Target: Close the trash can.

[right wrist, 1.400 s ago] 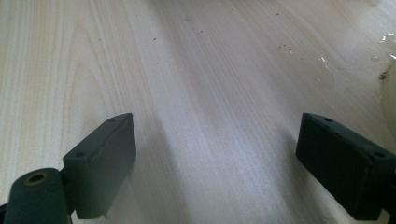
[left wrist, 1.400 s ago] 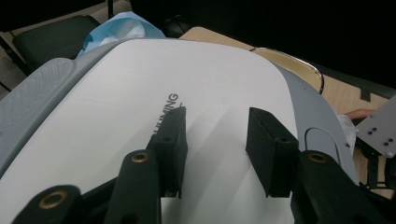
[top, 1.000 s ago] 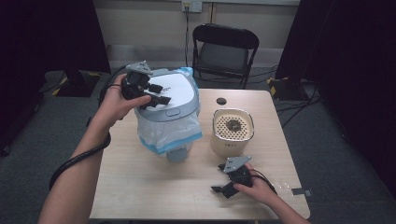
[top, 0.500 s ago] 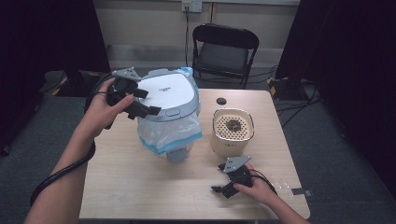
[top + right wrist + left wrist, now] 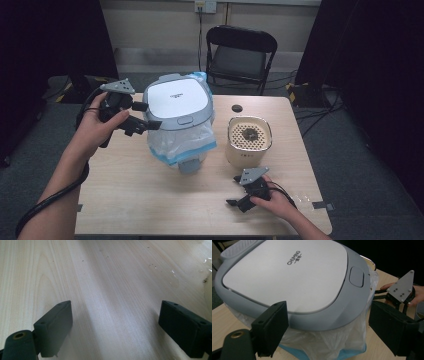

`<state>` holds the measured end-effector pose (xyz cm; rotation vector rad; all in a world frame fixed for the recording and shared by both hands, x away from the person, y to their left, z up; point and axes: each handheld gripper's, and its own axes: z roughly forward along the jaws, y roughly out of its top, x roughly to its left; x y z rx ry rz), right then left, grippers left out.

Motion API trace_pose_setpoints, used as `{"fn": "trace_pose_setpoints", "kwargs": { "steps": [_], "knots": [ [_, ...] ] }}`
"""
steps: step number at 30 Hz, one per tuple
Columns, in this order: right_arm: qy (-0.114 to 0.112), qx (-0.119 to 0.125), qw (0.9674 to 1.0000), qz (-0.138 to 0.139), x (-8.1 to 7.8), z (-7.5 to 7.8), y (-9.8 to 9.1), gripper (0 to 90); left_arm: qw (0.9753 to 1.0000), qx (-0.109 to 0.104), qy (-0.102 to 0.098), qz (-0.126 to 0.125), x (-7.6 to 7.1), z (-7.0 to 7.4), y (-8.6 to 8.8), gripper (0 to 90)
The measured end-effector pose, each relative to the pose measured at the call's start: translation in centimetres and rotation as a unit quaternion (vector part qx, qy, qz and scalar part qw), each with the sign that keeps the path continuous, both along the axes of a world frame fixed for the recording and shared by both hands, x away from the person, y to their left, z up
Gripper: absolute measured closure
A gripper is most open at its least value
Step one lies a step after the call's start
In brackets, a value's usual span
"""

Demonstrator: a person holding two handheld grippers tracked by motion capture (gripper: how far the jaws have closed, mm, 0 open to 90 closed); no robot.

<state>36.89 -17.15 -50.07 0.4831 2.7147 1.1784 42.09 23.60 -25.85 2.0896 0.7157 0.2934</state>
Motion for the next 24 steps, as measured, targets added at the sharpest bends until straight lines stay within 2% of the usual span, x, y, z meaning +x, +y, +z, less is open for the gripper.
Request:
{"fn": "trace_pose_setpoints", "kwargs": {
  "steps": [3, 6, 10, 13, 16, 24],
  "knots": [
    [0.0, 0.0, 1.0, 0.0, 0.0, 0.0, 0.0, 11.5, 1.0, 0.0, 0.002, 0.003, -0.4, -0.6, 0.5, 15.7],
    [0.0, 0.0, 1.0, 0.0, 0.0, 0.0, 0.0, 11.5, 0.9999, -0.009, 0.007, 0.002, -0.9, -1.2, 1.0, 15.7],
    [0.0, 0.0, 1.0, -0.001, 0.0, 0.0, 0.0, 11.4, 0.9999, -0.007, 0.01, 0.006, -1.4, -2.2, 1.6, 15.7],
    [0.0, 0.0, 1.0, -0.001, 0.0, 0.0, 0.0, 11.5, 0.9997, -0.014, 0.013, 0.013, -2.0, -3.2, 2.3, 15.7],
    [0.0, 0.0, 1.0, 0.0, 0.0, 0.0, 0.0, 11.5, 0.9998, -0.011, 0.009, 0.013, -2.4, -3.9, 2.6, 15.7],
    [0.001, -0.001, 1.0, 0.001, 0.0, 0.0, 0.0, 11.5, 0.9997, -0.012, 0.015, 0.015, -3.1, -6.2, 3.3, 15.7]
  ]
}}
